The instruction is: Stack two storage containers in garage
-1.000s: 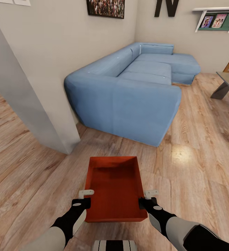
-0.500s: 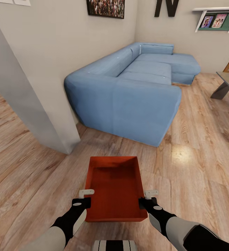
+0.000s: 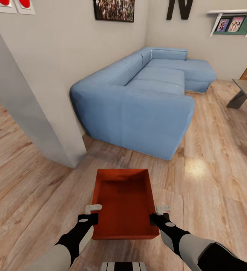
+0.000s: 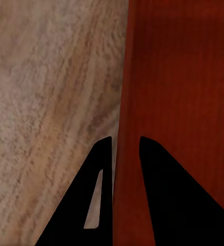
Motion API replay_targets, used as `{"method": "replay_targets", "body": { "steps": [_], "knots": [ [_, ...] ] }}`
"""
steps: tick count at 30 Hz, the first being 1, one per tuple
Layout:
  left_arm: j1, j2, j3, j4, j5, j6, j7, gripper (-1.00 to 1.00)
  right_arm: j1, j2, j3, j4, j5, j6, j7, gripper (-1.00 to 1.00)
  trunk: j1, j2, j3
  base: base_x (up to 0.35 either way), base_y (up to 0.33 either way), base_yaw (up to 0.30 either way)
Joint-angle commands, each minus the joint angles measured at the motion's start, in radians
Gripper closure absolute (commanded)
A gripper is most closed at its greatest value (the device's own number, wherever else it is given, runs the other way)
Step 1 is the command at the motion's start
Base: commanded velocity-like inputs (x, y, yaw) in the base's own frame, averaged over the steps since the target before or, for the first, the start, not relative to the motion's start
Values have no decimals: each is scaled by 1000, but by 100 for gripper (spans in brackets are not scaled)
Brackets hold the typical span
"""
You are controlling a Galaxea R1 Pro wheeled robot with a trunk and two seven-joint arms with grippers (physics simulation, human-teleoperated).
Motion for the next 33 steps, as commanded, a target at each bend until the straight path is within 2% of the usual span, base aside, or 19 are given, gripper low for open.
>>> {"method": "replay_targets", "body": {
  "steps": [1, 33],
  "knots": [
    [0, 2, -8, -2, 1, 7, 14, 100, -1, 0, 8, 5, -21, -7, -4, 100, -4, 7, 3, 0, 0, 0],
    [0, 2, -7, -1, 4, 7, 16, 100, -1, 0, 8, 5, -19, -6, -13, 100, -127, 231, 103, 0, 0, 0]
  ]
}}
